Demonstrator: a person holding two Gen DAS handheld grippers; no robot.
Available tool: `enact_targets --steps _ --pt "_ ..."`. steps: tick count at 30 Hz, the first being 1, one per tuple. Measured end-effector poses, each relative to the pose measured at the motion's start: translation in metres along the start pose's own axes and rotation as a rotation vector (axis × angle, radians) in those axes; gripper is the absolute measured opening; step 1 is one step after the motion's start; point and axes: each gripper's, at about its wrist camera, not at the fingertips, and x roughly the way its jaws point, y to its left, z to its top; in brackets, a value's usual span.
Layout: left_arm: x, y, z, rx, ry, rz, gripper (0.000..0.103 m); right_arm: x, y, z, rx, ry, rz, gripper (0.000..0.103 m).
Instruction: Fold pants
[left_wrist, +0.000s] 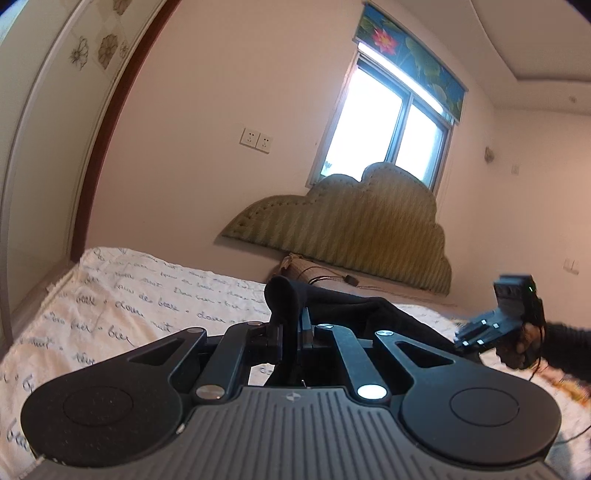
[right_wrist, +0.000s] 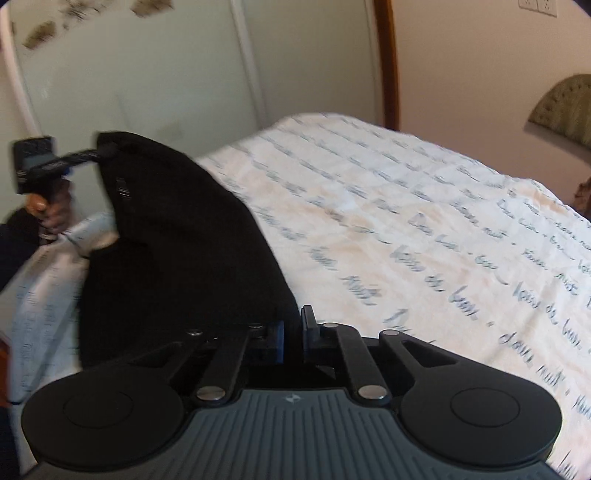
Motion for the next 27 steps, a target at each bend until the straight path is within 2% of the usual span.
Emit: enact_targets --steps 2,3,4,6,9,11,12,14,16,17,20,23,25,27 --pt "-0.012 0.003 -0.007 -0.064 0.013 0.0 0.012 -0.013 0.029 -0.018 0.001 -0.009 0.045 0.008" --pt "-0.016 0.006 -0.015 -0.092 0.027 0.014 0.018 -0.015 0.041 -0.032 0.012 -0.001 0.064 0.008" --pt "-0.02 0.008 -0.024 -0.109 0.05 0.041 0.028 -0.011 0.053 -0.047 0.023 0.018 0.078 0.008" --pt "-0.025 0.013 -0.045 -0.143 0.115 0.112 0.031 0.004 0.068 -0.077 0.039 0.065 0.08 0.008" --pt "-0.039 0.01 -0.069 -0.186 0.191 0.173 0.042 0.024 0.072 -0.105 0.117 0.094 0.077 0.008" --pt "-0.052 0.004 -0.077 -0.204 0.228 0.219 0.044 0.032 0.069 -0.109 0.145 0.077 0.068 0.008" --pt "-0.059 0.001 -0.077 -0.219 0.245 0.228 0.049 0.033 0.068 -0.108 0.16 0.065 0.065 0.008" --pt "-0.074 -0.005 -0.078 -0.262 0.251 0.252 0.064 0.028 0.066 -0.106 0.178 0.039 0.062 0.008" --pt "-0.089 -0.009 -0.077 -0.316 0.245 0.275 0.093 0.024 0.066 -0.103 0.185 0.019 0.057 0.008" --pt "-0.096 -0.012 -0.077 -0.36 0.242 0.275 0.096 0.022 0.067 -0.101 0.183 0.012 0.057 0.008" --pt "-0.108 -0.018 -0.078 -0.513 0.229 0.218 0.096 0.021 0.068 -0.099 0.179 -0.002 0.045 0.008" --pt "-0.103 -0.016 -0.089 -0.779 0.199 0.159 0.095 0.021 0.069 -0.099 0.183 -0.009 0.037 0.008" --pt "-0.096 -0.013 -0.099 -0.939 0.158 0.15 0.096 0.021 0.069 -0.101 0.195 -0.012 0.037 0.008" --pt "-0.086 -0.01 -0.107 -1.043 0.161 0.193 0.095 0.023 0.068 -0.102 0.203 -0.015 0.035 0.008"
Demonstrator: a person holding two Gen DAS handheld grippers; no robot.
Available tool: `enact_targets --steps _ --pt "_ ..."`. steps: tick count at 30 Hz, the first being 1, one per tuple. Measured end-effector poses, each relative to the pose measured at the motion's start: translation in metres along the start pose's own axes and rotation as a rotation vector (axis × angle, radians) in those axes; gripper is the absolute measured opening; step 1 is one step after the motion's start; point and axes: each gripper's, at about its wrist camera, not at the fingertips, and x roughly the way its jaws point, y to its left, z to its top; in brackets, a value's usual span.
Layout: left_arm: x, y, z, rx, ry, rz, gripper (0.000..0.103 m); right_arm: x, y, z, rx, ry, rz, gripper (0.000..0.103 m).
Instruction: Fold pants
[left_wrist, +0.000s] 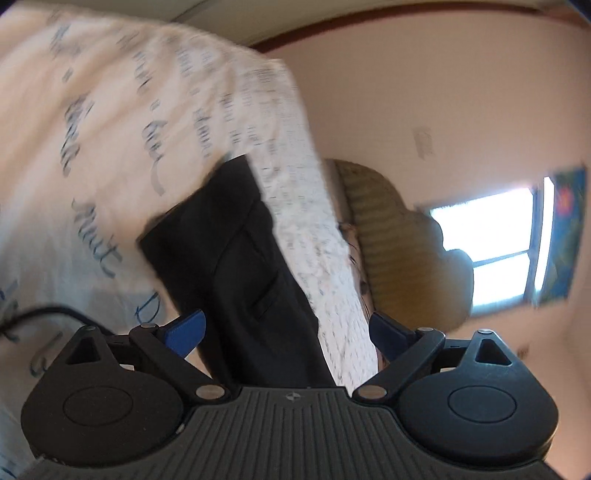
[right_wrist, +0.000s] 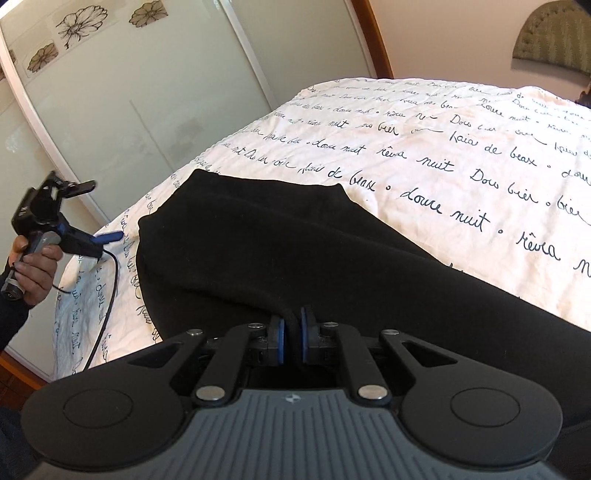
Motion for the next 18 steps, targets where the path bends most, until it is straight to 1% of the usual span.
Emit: enact_targets --steps 2,6,8,9,11,12,13,14,15,17,18 --pt "0.009 0.001 0.002 -0.024 -0.018 0.05 0.092 -0.001 0.003 0.001 -0.003 0.0 -0.008 0.008" --pt "0.019 -0.003 0.009 -0.028 -0.044 0.067 0.092 -0.005 0.006 -0.001 -0.01 -0.01 -0.017 0.008" --pt "0.023 -0.001 0.013 -0.044 -0.052 0.099 0.089 -0.005 0.006 -0.001 -0.009 -0.014 -0.019 0.008" --pt "0.024 0.001 0.014 -0.059 -0.05 0.112 0.087 -0.005 0.006 -0.002 -0.008 -0.015 -0.02 0.008" --pt "0.026 0.0 0.016 -0.048 -0.056 0.132 0.08 -0.005 0.007 -0.002 -0.008 -0.017 -0.024 0.008" --pt "0.027 -0.002 0.017 -0.031 -0.055 0.153 0.067 -0.006 0.008 -0.003 -0.01 -0.018 -0.026 0.008" --pt "0.029 -0.004 0.017 -0.015 -0.056 0.18 0.051 -0.007 0.008 -0.003 -0.012 -0.019 -0.026 0.008" --pt "0.03 -0.004 0.016 -0.002 -0.059 0.193 0.041 -0.008 0.008 -0.002 -0.014 -0.021 -0.028 0.008" --pt "0.03 -0.005 0.017 0.004 -0.056 0.206 0.022 -0.009 0.009 -0.002 -0.016 -0.025 -0.031 0.008" --pt "0.031 -0.004 0.017 0.002 -0.056 0.222 0.015 -0.012 0.01 -0.002 -0.018 -0.037 -0.034 0.008" --pt "0.03 -0.005 0.017 0.01 -0.059 0.227 0.01 -0.014 0.01 -0.001 -0.02 -0.041 -0.033 0.008"
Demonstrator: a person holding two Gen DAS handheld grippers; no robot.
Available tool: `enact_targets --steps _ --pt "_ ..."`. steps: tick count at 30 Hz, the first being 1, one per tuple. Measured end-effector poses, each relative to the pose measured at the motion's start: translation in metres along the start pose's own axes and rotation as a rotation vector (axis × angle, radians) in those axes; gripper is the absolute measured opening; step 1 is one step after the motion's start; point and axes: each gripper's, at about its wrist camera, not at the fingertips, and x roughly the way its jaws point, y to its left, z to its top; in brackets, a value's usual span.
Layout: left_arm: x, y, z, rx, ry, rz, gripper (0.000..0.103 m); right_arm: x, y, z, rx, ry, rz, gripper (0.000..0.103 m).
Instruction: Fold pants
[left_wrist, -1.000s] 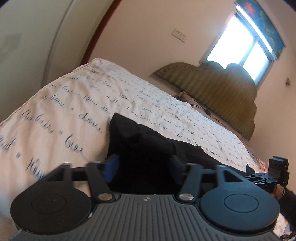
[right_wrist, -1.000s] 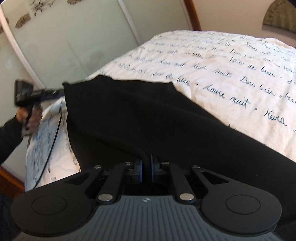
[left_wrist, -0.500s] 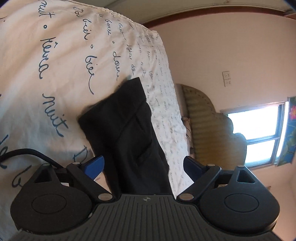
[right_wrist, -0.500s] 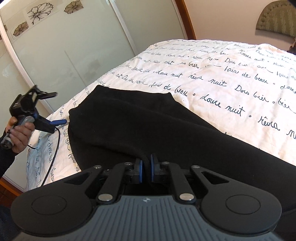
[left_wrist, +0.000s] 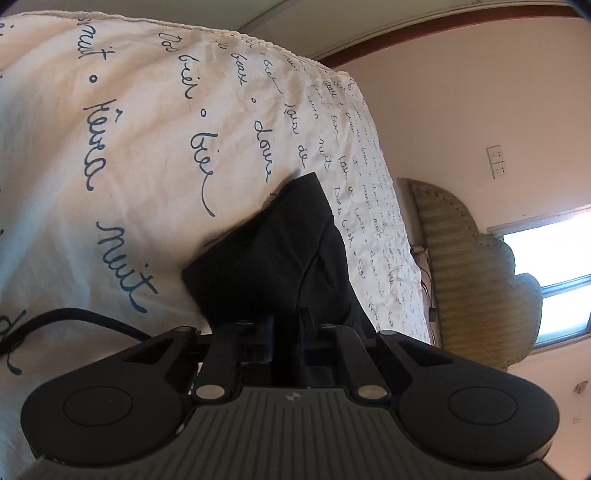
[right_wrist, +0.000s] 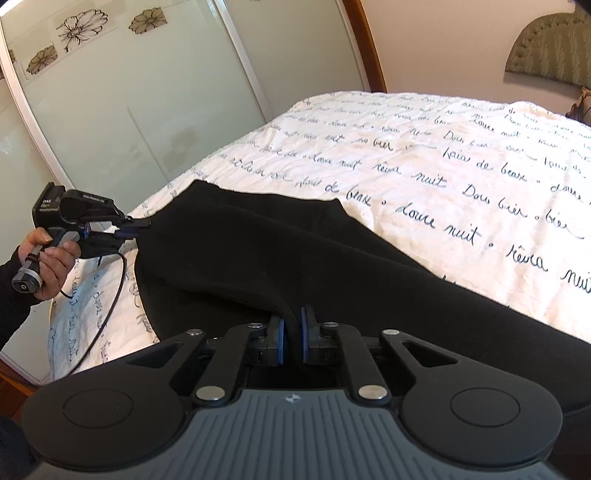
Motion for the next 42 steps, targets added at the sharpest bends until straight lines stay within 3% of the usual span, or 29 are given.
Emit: enact_targets --steps 2,8,12,16,19,21,25,27,30,32,35,36,39,42 --pt "-0.005 -0.004 0.0 0.018 -0.003 -0.002 0.009 -0.003 0.002 0.002 -0.009 -0.006 -0.004 0.008" --pt "-0.043 -0.032 0.002 0.11 -0.03 -0.149 0.008 -0.012 0.009 0.007 -0.038 -0.013 -0.016 0.008" --pt "-0.036 -0.008 0.008 0.086 0.023 -0.069 0.008 -0.022 0.021 -0.001 -0.072 0.002 0.001 0.008" --pt "-0.009 0.022 0.004 0.058 0.078 0.045 0.01 -0.002 0.032 -0.019 -0.093 0.083 0.001 0.008" --pt "-0.013 0.02 0.004 0.07 0.076 0.026 0.009 0.009 0.04 -0.029 -0.102 0.119 -0.008 0.008" --pt "-0.018 0.014 0.004 0.11 0.072 0.03 0.009 0.002 0.045 -0.029 -0.098 0.094 0.008 0.008" --pt "-0.013 0.02 0.002 0.098 0.078 0.056 0.013 -0.018 0.047 -0.029 -0.045 0.021 0.07 0.008" --pt "-0.011 0.022 -0.002 0.092 0.06 0.064 0.024 -0.013 0.045 -0.038 -0.038 0.045 0.056 0.008" --pt "-0.019 0.009 -0.01 0.14 0.073 0.058 0.023 0.006 0.035 -0.053 -0.004 0.101 0.006 0.008" --pt "-0.03 -0.004 -0.022 0.172 0.101 0.052 0.024 0.007 0.032 -0.058 0.018 0.084 0.008 0.008" --pt "-0.038 -0.025 -0.062 0.187 0.156 -0.058 0.035 0.002 0.033 -0.06 0.027 0.047 0.015 0.009" --pt "-0.033 -0.033 -0.079 0.189 0.196 -0.095 0.04 0.0 0.032 -0.06 0.029 0.037 0.017 0.009" --pt "-0.006 -0.054 -0.131 0.162 0.31 -0.176 0.042 -0.003 0.03 -0.056 0.031 0.02 0.025 0.009" --pt "0.027 -0.071 -0.168 0.136 0.388 -0.194 0.042 -0.006 0.032 -0.053 0.017 0.017 0.024 0.009"
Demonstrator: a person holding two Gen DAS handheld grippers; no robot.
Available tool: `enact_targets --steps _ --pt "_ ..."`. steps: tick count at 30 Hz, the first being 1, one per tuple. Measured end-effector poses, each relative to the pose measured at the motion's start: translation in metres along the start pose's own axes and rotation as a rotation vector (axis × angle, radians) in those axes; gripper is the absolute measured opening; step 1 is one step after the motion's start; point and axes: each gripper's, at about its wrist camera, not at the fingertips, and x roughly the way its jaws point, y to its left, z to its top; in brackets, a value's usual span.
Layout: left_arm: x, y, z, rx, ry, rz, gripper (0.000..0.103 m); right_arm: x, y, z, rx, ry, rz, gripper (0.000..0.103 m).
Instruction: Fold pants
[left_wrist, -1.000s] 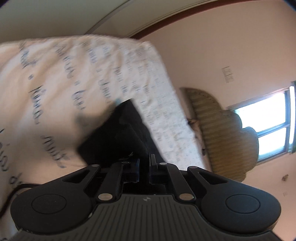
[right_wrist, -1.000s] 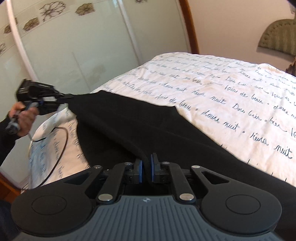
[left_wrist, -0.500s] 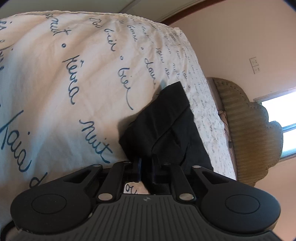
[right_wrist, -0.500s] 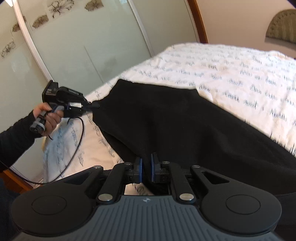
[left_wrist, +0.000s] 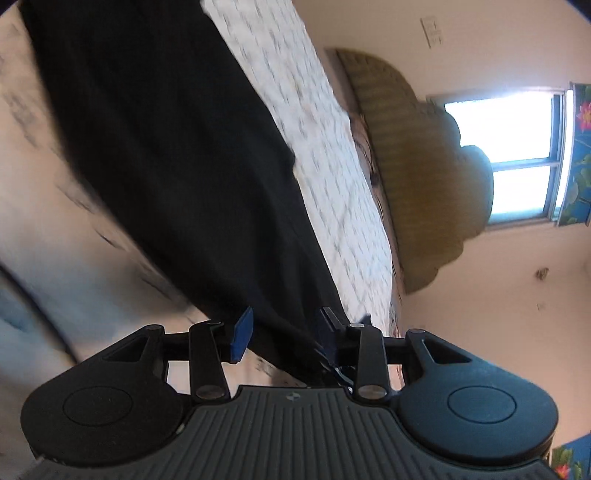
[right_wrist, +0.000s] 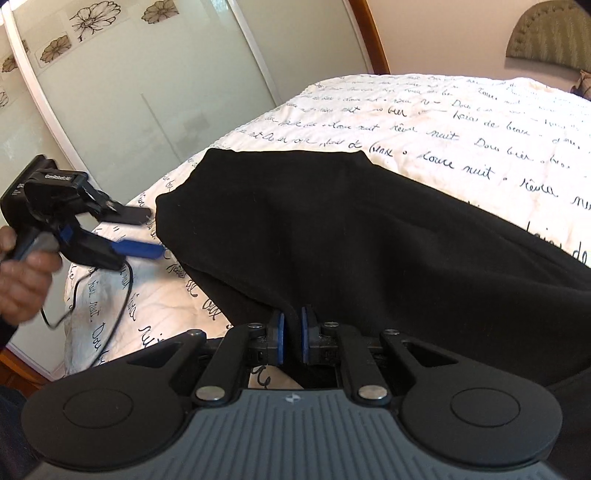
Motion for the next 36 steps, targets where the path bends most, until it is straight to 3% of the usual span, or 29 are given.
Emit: enact_targets --steps 4,9,11,12,13,14,16,19,20,21,22,25,27,31,36 --pt "0.036 0.0 -0.007 -0.108 0.009 0.022 0.047 -0.007 0.001 0.001 0.0 -0.024 0.003 0.009" --pt "0.055 0.009 -0.003 -0.196 -0.039 0.108 0.045 -0.01 0.0 -0.004 0.004 -0.039 0.012 0.009" --pt "0.06 0.009 -0.002 -0.173 -0.048 0.127 0.028 -0.009 0.0 -0.006 0.013 -0.042 0.012 0.009" --pt "0.063 0.01 -0.003 -0.156 -0.05 0.148 0.013 -0.008 0.0 -0.007 0.025 -0.041 0.009 0.011" --pt "0.065 0.012 -0.004 -0.151 -0.049 0.172 0.008 -0.007 -0.002 -0.009 0.044 -0.04 0.003 0.013" --pt "0.066 0.015 -0.005 -0.152 -0.05 0.182 0.005 -0.009 -0.003 -0.012 0.066 -0.041 -0.008 0.019" --pt "0.067 0.022 -0.008 -0.123 -0.063 0.181 0.008 -0.018 -0.008 -0.018 0.118 -0.065 -0.02 0.028" --pt "0.066 0.025 -0.014 -0.056 -0.088 0.15 0.014 -0.054 -0.034 -0.03 0.267 -0.187 0.015 0.044" --pt "0.065 0.027 -0.017 -0.023 -0.098 0.138 0.015 -0.07 -0.047 -0.033 0.326 -0.227 0.001 0.067" --pt "0.064 0.029 -0.019 0.012 -0.111 0.126 0.014 -0.087 -0.061 -0.034 0.383 -0.267 -0.04 0.086" --pt "0.064 0.031 -0.023 0.044 -0.128 0.113 0.013 -0.104 -0.076 -0.034 0.437 -0.302 -0.105 0.09" --pt "0.063 0.033 -0.039 0.185 -0.196 0.09 0.013 -0.156 -0.124 -0.021 0.593 -0.368 -0.342 0.09" --pt "0.059 0.033 -0.05 0.259 -0.232 0.091 0.013 -0.181 -0.161 -0.008 0.709 -0.381 -0.44 0.09" --pt "0.056 0.039 -0.05 0.238 -0.227 0.061 0.015 -0.185 -0.222 0.016 0.91 -0.286 -0.481 0.09" --pt "0.053 0.042 -0.052 0.238 -0.225 0.036 0.016 -0.125 -0.249 0.04 0.762 0.073 -0.755 0.09"
